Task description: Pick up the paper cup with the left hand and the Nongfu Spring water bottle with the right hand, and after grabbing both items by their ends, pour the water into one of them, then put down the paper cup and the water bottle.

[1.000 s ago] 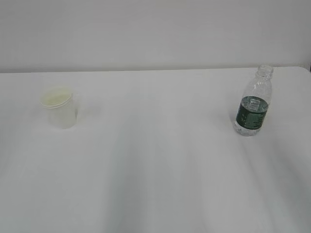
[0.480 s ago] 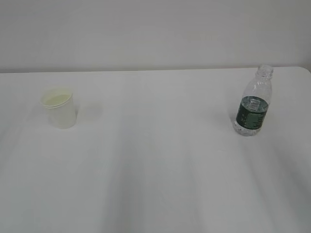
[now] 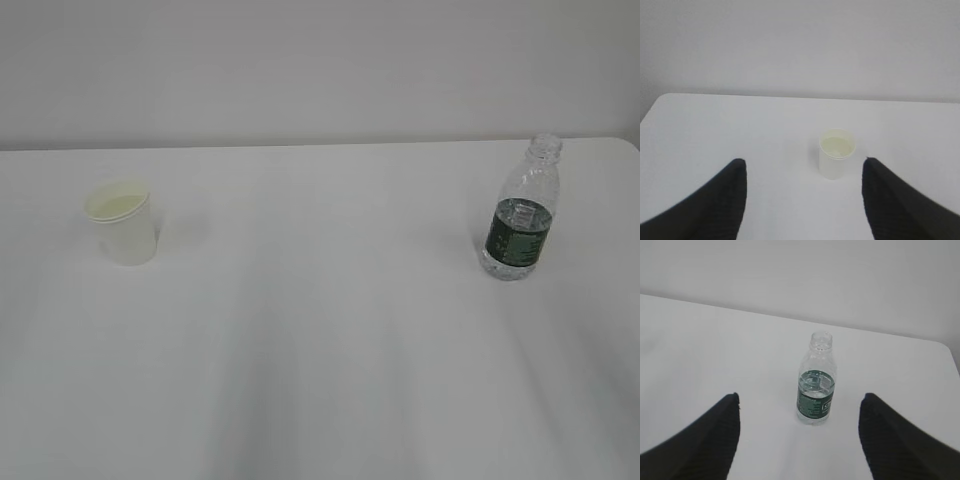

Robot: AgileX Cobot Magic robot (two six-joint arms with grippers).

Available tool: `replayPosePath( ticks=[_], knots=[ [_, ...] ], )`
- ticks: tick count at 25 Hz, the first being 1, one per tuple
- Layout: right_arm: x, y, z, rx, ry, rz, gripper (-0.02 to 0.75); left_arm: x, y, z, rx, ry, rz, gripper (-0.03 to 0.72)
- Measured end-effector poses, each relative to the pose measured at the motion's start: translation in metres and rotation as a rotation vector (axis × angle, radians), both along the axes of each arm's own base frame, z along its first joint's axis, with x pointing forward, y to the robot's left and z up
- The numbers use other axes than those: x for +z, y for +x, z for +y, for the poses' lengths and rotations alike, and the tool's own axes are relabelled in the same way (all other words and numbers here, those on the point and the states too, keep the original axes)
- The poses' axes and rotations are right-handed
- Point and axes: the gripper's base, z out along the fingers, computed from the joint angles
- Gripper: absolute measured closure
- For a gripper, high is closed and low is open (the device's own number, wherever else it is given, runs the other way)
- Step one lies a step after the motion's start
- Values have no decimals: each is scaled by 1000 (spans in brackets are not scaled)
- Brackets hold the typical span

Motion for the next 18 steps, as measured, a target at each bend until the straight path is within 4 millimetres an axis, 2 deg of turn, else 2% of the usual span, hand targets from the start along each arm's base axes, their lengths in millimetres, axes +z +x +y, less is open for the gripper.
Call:
replayPosePath(
  ticks=[18],
  knots=[
    [-5, -37, -16, -103, -64, 101, 183, -8, -39, -3, -55, 3, 83, 174]
  ],
)
